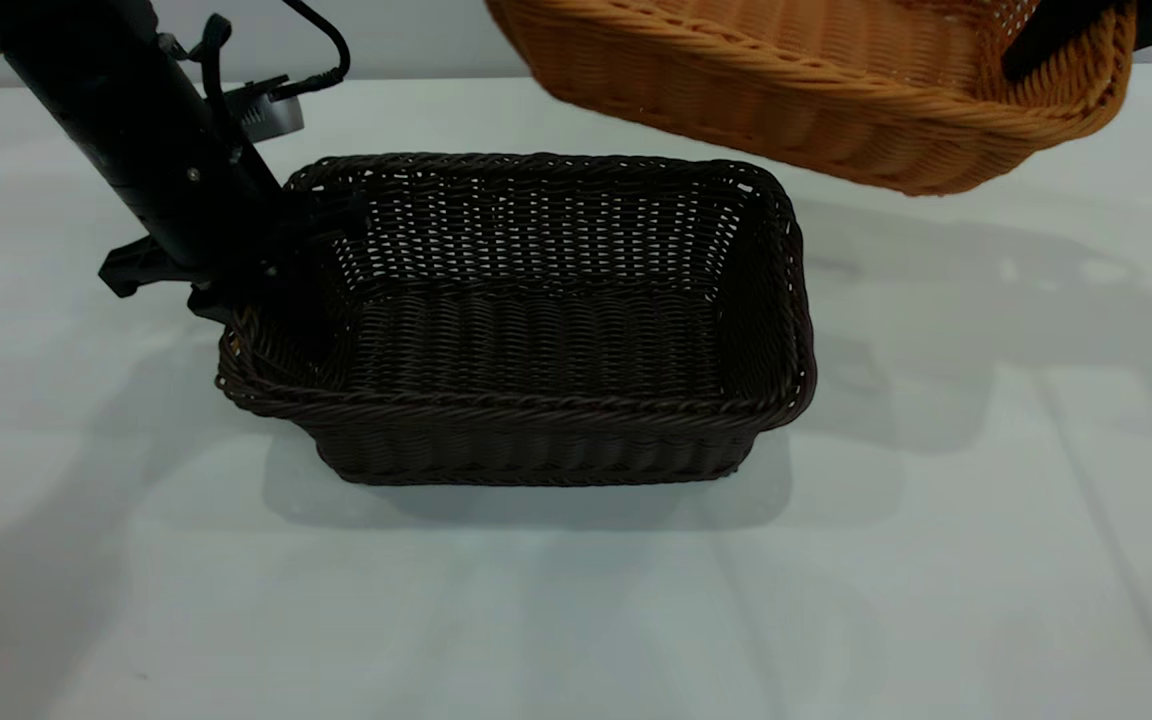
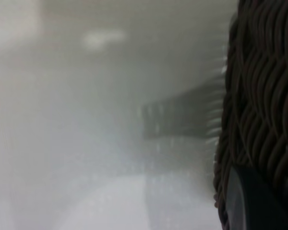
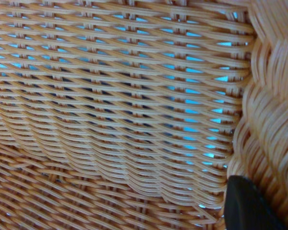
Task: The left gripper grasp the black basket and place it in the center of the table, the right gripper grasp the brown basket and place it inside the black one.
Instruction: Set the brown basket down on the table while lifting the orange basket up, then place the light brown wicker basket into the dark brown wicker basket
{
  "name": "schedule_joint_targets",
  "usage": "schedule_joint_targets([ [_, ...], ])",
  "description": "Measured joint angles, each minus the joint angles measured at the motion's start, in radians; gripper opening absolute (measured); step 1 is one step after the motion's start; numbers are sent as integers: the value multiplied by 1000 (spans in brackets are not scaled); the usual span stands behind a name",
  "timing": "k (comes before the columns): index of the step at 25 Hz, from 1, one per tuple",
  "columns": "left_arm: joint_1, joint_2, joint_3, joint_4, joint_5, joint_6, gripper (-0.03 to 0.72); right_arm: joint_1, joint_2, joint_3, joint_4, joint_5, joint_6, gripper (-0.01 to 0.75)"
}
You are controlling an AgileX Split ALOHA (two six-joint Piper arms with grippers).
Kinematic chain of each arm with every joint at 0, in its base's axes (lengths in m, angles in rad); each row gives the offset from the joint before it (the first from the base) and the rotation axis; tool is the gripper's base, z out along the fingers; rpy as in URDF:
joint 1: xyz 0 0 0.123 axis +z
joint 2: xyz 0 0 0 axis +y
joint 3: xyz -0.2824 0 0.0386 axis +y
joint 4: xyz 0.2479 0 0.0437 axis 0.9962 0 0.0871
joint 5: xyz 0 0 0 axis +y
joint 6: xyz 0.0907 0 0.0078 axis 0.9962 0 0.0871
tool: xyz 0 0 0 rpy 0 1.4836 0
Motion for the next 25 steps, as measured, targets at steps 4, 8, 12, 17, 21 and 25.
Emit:
schedule_joint_targets([
  [4,-3,2,-6,-16,9,2,84,13,0,-1,-21,36,1,71],
  [8,-7,2,-6,-33,15,11,131,74,0,-4,-28,30,3,71],
  [12,-13,-11,-7,-37,50,15,319,140,0,-4,-42,12,3,71],
  [17,-13,-111,-7,-4,123,14,520,162,4,-4,-56,-3,11,71],
  [21,-11,-277,-7,125,159,-33,553,172,20,-5,-46,-3,20,71],
  [25,19,-449,-7,320,238,-125,555,202,59,-5,-43,-25,35,70],
])
